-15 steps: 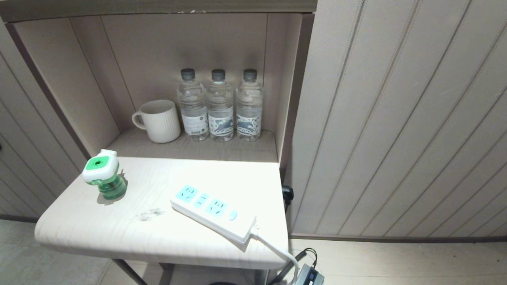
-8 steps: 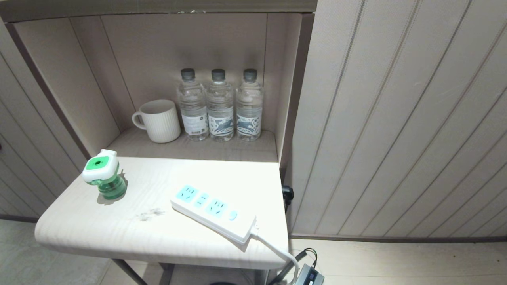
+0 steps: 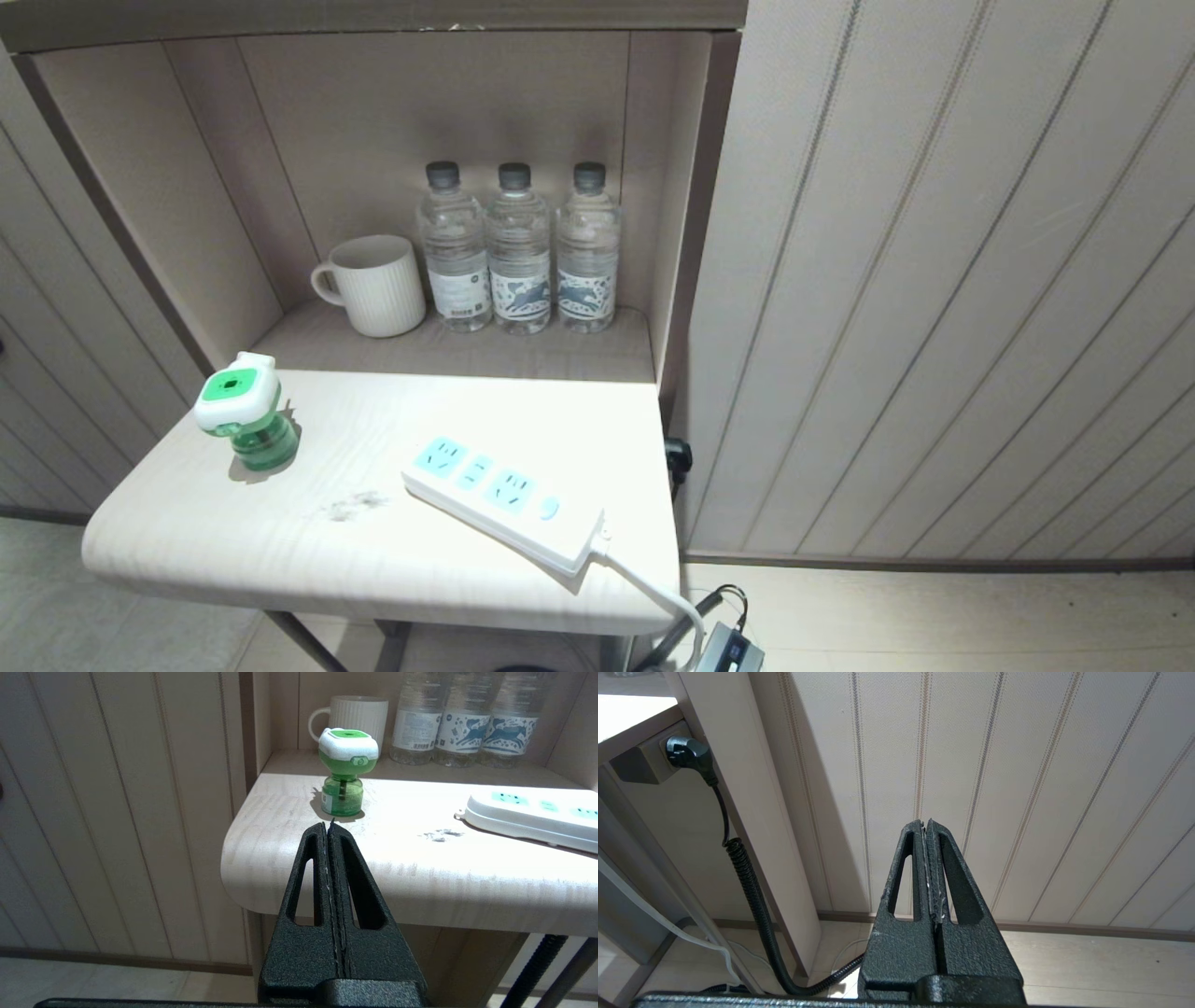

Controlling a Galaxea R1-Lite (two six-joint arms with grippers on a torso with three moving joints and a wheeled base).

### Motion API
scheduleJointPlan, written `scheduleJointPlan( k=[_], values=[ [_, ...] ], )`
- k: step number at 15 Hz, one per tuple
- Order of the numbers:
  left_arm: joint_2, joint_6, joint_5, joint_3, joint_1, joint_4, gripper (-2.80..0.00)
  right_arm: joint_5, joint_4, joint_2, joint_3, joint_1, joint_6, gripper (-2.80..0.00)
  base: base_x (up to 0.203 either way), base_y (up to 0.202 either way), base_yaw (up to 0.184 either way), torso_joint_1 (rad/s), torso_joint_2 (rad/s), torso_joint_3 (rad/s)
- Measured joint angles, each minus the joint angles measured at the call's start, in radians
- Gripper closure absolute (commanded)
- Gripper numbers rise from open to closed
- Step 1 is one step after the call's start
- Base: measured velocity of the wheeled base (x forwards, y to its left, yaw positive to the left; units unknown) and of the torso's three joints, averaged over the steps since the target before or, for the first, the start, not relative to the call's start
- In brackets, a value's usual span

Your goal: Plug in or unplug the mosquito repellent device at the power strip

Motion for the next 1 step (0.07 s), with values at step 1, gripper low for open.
scheduleJointPlan(
  k=[1],
  values=[
    [0.000,0.000,0.000,0.000,0.000,0.000,0.00,0.000,0.000,0.000,0.000,-0.002,0.000,0.00,0.000,0.000,0.000,0.000,0.00,0.000]
  ],
)
